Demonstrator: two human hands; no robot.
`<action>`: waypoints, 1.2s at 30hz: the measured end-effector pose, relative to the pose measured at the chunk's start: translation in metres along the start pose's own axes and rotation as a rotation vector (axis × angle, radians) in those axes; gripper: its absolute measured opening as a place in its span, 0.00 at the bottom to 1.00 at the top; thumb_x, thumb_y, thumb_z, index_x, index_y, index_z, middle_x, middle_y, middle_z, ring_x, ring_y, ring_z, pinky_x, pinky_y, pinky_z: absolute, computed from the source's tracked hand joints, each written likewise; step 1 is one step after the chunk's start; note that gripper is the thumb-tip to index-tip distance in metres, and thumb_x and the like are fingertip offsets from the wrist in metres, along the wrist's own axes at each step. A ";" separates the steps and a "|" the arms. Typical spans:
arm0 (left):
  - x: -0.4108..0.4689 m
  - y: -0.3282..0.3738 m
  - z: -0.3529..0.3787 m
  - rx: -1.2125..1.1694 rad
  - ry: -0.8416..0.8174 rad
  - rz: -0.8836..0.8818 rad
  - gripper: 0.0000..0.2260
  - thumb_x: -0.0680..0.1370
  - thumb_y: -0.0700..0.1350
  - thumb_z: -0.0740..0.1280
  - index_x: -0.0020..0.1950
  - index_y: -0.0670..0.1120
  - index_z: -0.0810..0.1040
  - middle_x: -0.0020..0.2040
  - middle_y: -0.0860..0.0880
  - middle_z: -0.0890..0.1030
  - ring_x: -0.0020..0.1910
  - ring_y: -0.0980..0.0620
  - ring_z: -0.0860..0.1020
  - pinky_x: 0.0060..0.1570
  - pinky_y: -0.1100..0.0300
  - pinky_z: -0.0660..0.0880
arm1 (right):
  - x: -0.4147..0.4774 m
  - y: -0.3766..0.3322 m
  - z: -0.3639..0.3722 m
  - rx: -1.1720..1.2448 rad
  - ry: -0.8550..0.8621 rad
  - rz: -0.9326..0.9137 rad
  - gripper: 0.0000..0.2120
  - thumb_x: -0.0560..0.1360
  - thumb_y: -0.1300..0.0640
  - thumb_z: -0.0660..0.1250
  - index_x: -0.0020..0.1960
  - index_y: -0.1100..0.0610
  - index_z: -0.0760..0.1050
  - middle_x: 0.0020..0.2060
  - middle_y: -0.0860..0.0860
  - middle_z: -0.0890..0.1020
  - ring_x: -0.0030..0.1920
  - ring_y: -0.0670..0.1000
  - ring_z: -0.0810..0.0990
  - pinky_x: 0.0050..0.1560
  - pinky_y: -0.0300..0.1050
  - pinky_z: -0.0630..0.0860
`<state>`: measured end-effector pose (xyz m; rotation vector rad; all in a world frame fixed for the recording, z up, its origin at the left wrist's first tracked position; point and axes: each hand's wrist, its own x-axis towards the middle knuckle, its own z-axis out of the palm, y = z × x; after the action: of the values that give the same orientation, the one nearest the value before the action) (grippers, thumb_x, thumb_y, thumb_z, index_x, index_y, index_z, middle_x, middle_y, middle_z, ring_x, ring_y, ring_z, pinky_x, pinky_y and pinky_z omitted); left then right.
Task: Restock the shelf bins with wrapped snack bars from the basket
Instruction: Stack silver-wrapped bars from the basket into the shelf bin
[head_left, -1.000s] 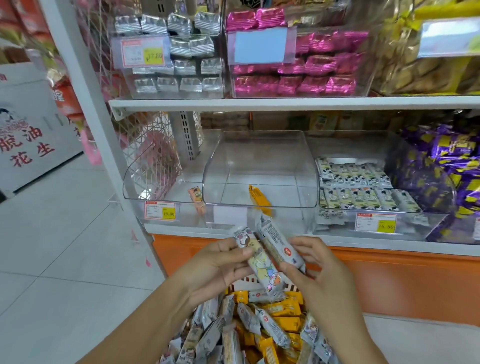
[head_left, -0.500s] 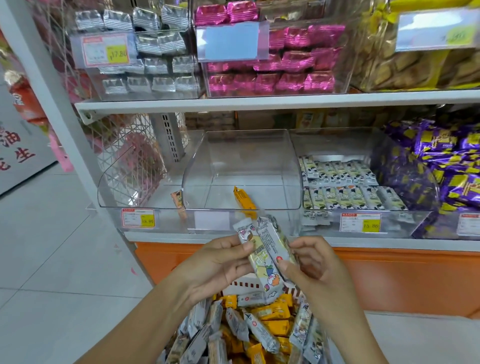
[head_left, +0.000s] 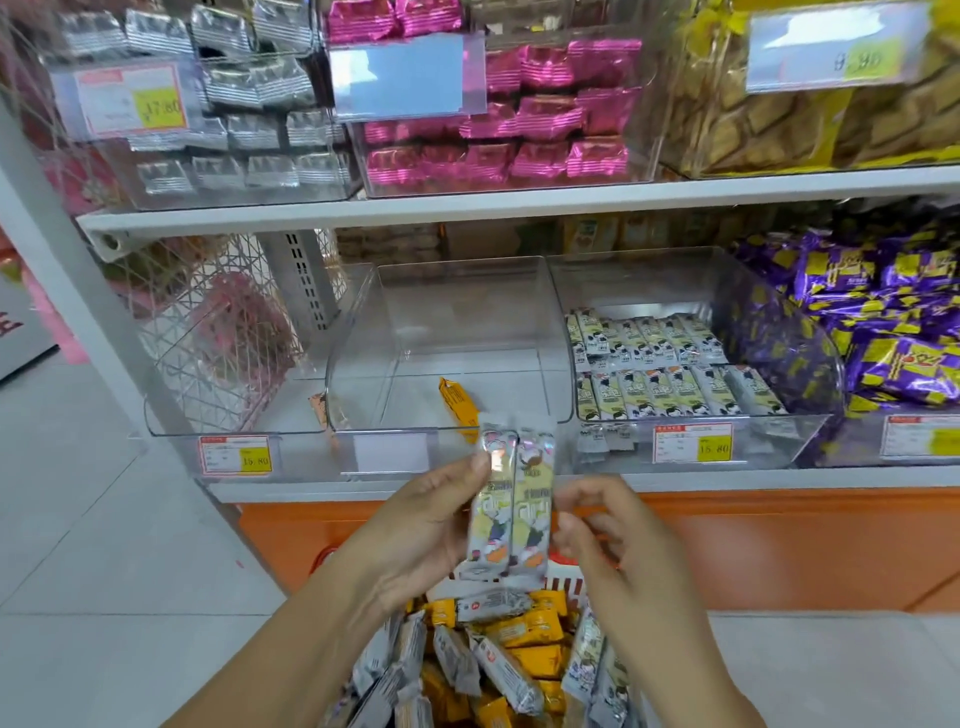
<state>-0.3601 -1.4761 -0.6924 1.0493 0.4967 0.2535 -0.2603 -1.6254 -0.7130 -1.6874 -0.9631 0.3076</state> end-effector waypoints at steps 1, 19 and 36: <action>0.000 0.001 0.001 0.036 -0.009 -0.022 0.19 0.75 0.48 0.62 0.60 0.37 0.78 0.58 0.36 0.80 0.56 0.41 0.80 0.53 0.49 0.79 | 0.002 -0.001 -0.002 -0.035 -0.048 0.006 0.18 0.77 0.63 0.65 0.48 0.38 0.70 0.46 0.36 0.78 0.43 0.39 0.80 0.42 0.35 0.77; 0.000 0.049 -0.012 0.508 0.060 0.167 0.18 0.74 0.54 0.63 0.56 0.44 0.81 0.53 0.47 0.84 0.55 0.51 0.81 0.59 0.57 0.76 | 0.057 -0.027 -0.045 -0.626 -0.226 -0.243 0.31 0.65 0.43 0.76 0.65 0.42 0.69 0.56 0.33 0.68 0.58 0.34 0.64 0.57 0.31 0.64; 0.028 0.030 -0.036 1.442 0.346 0.418 0.15 0.81 0.43 0.60 0.68 0.51 0.74 0.69 0.52 0.73 0.70 0.55 0.69 0.61 0.73 0.57 | 0.250 0.041 -0.095 -0.957 -0.047 0.668 0.45 0.72 0.32 0.64 0.76 0.60 0.57 0.76 0.59 0.58 0.75 0.61 0.58 0.73 0.53 0.59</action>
<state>-0.3538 -1.4219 -0.6880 2.5542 0.7823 0.4644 -0.0231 -1.5110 -0.6503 -2.8902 -0.5521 0.3420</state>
